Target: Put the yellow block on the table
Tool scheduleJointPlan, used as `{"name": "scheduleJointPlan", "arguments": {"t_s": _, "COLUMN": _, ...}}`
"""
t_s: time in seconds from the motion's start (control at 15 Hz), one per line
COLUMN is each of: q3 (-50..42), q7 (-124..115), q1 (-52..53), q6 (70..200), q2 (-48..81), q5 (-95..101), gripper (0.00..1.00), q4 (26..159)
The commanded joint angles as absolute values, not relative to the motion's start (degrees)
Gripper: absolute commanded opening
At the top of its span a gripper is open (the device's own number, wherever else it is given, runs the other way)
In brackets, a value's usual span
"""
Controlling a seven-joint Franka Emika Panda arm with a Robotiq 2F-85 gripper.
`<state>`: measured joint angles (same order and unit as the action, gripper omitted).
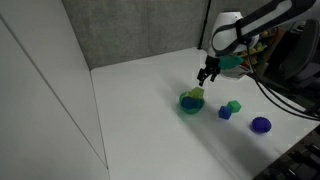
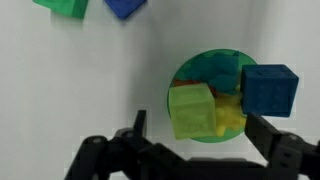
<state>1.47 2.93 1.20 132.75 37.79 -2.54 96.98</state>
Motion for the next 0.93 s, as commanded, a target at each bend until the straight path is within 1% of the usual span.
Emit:
{"name": "scheduleJointPlan", "arguments": {"t_s": 0.0, "q3": 2.3, "q7": 3.7, "q1": 0.7, "q6": 132.5, "q2": 44.5, "q5": -2.7, "gripper": 1.00, "q4": 89.8}}
{"name": "scheduleJointPlan", "arguments": {"t_s": 0.33, "q3": 3.2, "q7": 3.8, "q1": 0.4, "q6": 131.6, "q2": 50.7, "q5": -3.3, "gripper": 1.00, "q4": 83.8}}
{"name": "scheduleJointPlan", "arguments": {"t_s": 0.4, "q3": 3.4, "q7": 3.9, "q1": 0.3, "q6": 131.3, "q2": 51.5, "q5": -3.4, "gripper": 0.95, "q4": 82.9}}
{"name": "scheduleJointPlan", "arguments": {"t_s": 0.47, "q3": 3.6, "q7": 4.0, "q1": 0.2, "q6": 130.8, "q2": 52.2, "q5": -3.6, "gripper": 0.73, "q4": 82.1}}
{"name": "scheduleJointPlan", "arguments": {"t_s": 0.6, "q3": 3.8, "q7": 3.8, "q1": 0.2, "q6": 130.0, "q2": 53.1, "q5": -3.7, "gripper": 0.68, "q4": 81.0}}
{"name": "scheduleJointPlan", "arguments": {"t_s": 0.67, "q3": 4.0, "q7": 3.8, "q1": 0.2, "q6": 129.6, "q2": 52.9, "q5": -3.8, "gripper": 0.61, "q4": 80.8}}
{"name": "scheduleJointPlan", "arguments": {"t_s": 0.8, "q3": 3.8, "q7": 3.4, "q1": 0.3, "q6": 129.0, "q2": 51.8, "q5": -3.6, "gripper": 0.42, "q4": 80.9}}
{"name": "scheduleJointPlan", "arguments": {"t_s": 0.87, "q3": 4.1, "q7": 3.9, "q1": 0.1, "q6": 128.6, "q2": 50.7, "q5": -3.7, "gripper": 0.36, "q4": 81.2}}
